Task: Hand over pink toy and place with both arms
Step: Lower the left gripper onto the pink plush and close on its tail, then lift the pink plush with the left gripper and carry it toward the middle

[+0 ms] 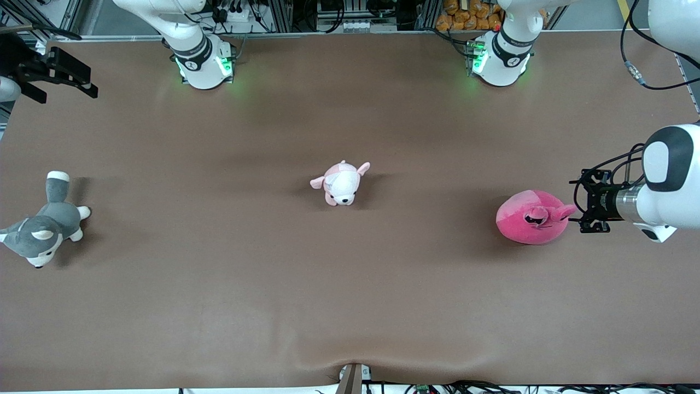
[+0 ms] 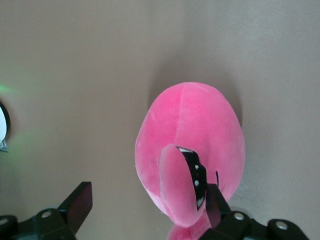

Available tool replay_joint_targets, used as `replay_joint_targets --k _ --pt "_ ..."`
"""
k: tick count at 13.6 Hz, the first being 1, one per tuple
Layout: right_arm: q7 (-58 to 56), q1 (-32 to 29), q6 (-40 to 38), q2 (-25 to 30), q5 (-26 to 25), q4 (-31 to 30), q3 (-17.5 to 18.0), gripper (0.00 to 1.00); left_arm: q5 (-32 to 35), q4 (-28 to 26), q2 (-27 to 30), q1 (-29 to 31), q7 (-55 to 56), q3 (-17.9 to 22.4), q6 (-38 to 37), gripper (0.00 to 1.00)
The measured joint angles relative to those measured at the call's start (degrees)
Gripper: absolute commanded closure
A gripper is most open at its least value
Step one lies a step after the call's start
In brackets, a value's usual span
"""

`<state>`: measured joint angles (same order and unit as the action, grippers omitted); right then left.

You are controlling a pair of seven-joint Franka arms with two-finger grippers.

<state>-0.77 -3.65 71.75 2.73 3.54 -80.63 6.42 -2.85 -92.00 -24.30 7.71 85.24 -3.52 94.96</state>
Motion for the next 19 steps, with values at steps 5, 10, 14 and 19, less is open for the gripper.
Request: replay_joint_targets --k 5,10,14,19 --pt "0.0 0.0 0.0 0.0 0.1 0.0 0.0 0.0 -0.6 0.0 -1.3 0.6 0.0 0.0 1.0 0.91" --pt "0.0 0.0 0.0 0.0 0.1 0.0 0.0 0.0 -1.0 0.0 -1.7 0.7 0.0 0.0 2.7 1.0" --pt "0.0 0.0 0.0 0.0 0.1 0.0 0.0 0.0 -1.8 0.9 -1.8 0.6 0.0 -0.1 3.2 1.0" --pt "0.0 0.0 0.0 0.0 0.1 0.0 0.0 0.0 -4.7 7.0 -0.3 -0.7 5.5 -4.6 0.9 1.0"
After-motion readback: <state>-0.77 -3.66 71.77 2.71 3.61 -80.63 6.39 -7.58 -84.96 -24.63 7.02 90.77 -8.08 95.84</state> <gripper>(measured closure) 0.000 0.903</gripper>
